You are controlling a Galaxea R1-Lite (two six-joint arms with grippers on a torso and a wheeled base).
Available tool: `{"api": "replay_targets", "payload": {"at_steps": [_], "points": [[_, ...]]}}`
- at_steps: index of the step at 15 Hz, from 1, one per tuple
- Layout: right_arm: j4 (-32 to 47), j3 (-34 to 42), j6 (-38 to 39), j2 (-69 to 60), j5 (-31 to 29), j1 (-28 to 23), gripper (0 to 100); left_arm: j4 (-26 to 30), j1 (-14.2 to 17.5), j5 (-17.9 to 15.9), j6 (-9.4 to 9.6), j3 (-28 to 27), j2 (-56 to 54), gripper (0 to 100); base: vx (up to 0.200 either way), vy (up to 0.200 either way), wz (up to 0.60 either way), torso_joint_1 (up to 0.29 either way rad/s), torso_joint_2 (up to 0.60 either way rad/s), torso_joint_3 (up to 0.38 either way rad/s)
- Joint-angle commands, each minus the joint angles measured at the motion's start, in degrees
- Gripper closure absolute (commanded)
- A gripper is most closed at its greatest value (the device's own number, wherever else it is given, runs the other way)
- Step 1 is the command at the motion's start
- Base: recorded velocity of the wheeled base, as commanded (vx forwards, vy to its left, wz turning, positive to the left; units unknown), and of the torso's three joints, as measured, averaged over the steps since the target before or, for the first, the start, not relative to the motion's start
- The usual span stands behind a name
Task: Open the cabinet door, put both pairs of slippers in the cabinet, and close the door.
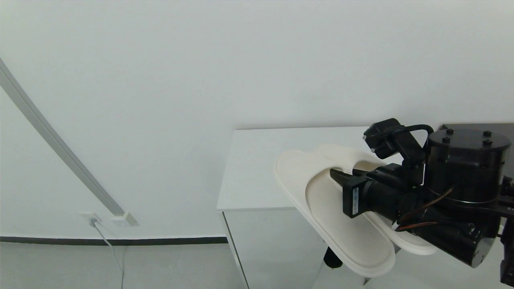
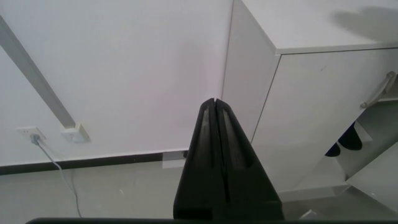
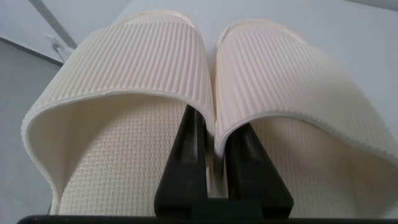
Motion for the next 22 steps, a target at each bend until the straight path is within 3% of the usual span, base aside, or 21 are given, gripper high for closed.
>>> {"api": "replay_targets", "payload": {"at_steps": [1, 3, 11, 22], "points": [[-0.1, 0.4, 0.0, -0.8, 0.1, 0.7, 100, 0.0, 0.0, 0.0, -0.01, 0.0, 0.1, 100, 0.0, 0.0, 0.0, 0.0, 0.0, 0.0], [-0.1, 0.4, 0.0, -0.6, 0.1, 1.3, 100, 0.0, 0.0, 0.0, -0.01, 0.0, 0.1, 100, 0.0, 0.0, 0.0, 0.0, 0.0, 0.0], [-0.2, 2.2, 0.0, 0.8, 0.1, 1.3, 100, 0.0, 0.0, 0.0, -0.01, 0.0, 0.1, 100, -0.2, 0.0, 0.0, 0.002, 0.0, 0.002], [-0.4, 2.8, 0.1, 1.5, 0.1, 3.0, 100, 0.0, 0.0, -0.1, 0.26, 0.0, 0.1, 100, 0.0, 0.0, 0.0, 0.0, 0.0, 0.0]]}}
